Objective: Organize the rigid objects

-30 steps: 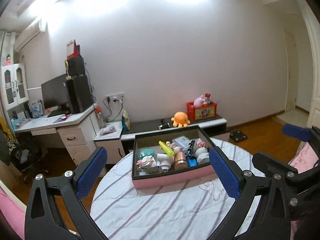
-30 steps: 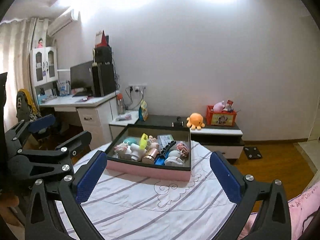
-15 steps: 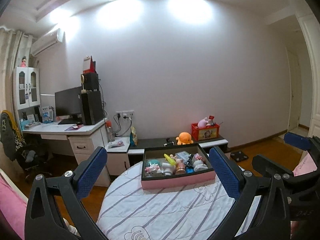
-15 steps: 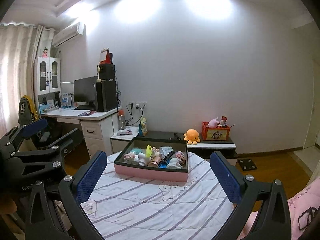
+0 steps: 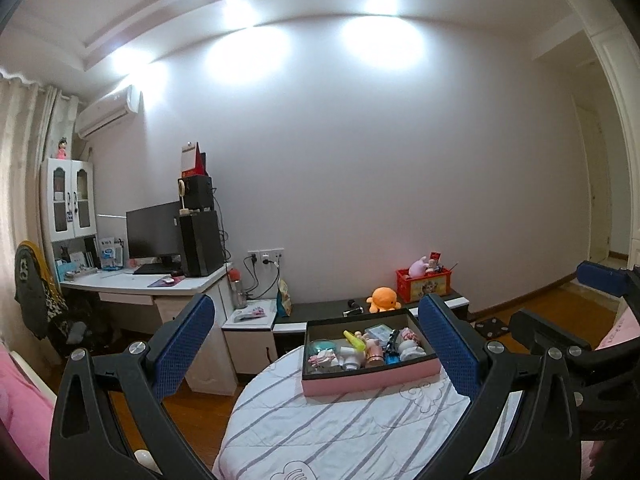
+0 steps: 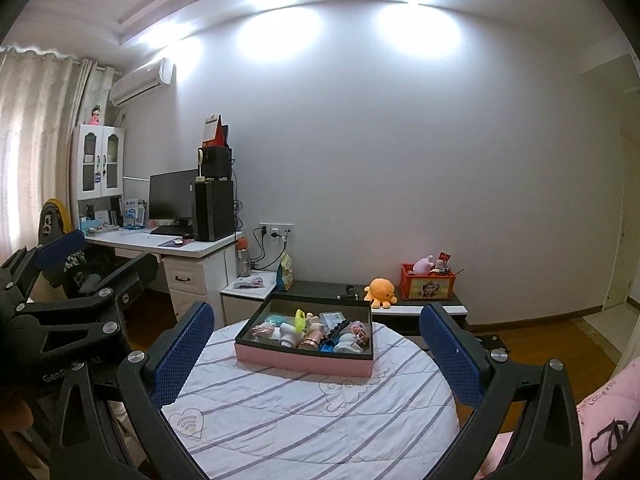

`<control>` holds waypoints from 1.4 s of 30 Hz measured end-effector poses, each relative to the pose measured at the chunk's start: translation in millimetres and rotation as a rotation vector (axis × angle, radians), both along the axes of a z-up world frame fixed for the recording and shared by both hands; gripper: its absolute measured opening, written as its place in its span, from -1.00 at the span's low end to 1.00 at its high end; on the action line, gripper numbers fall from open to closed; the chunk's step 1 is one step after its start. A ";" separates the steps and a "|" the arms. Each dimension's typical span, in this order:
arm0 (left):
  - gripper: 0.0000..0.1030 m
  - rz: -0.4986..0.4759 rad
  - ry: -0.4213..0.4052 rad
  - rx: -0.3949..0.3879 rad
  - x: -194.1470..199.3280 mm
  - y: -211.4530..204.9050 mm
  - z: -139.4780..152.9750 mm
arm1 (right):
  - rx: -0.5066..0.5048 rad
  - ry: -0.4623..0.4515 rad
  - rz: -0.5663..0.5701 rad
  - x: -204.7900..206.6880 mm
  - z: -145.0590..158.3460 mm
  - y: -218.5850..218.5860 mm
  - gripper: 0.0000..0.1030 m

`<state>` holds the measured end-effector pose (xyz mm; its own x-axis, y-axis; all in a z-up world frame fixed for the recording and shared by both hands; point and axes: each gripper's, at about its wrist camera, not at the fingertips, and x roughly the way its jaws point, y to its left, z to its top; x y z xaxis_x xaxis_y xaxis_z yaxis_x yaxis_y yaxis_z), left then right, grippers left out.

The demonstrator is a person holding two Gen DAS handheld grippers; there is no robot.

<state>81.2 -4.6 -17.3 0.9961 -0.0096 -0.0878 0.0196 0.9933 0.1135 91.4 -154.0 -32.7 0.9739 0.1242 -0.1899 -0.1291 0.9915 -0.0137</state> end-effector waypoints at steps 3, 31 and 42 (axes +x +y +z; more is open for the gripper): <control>1.00 0.004 -0.006 -0.002 -1.5 0.2 -0.7 | -0.006 -0.002 -0.008 -1.5 0.0 1.1 1.00; 1.00 0.001 -0.070 -0.019 -14.8 0.5 6.5 | 0.006 -0.036 -0.001 -12.9 8.6 -0.7 1.00; 1.00 -0.002 -0.063 -0.016 -16.5 2.9 4.5 | 0.001 -0.032 -0.006 -14.1 7.8 -1.1 1.00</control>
<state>64.7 -1.7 -12.9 0.9996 -0.0128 -0.0244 0.0152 0.9950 0.0987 77.2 -155.1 -24.9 0.9802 0.1186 -0.1588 -0.1227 0.9923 -0.0163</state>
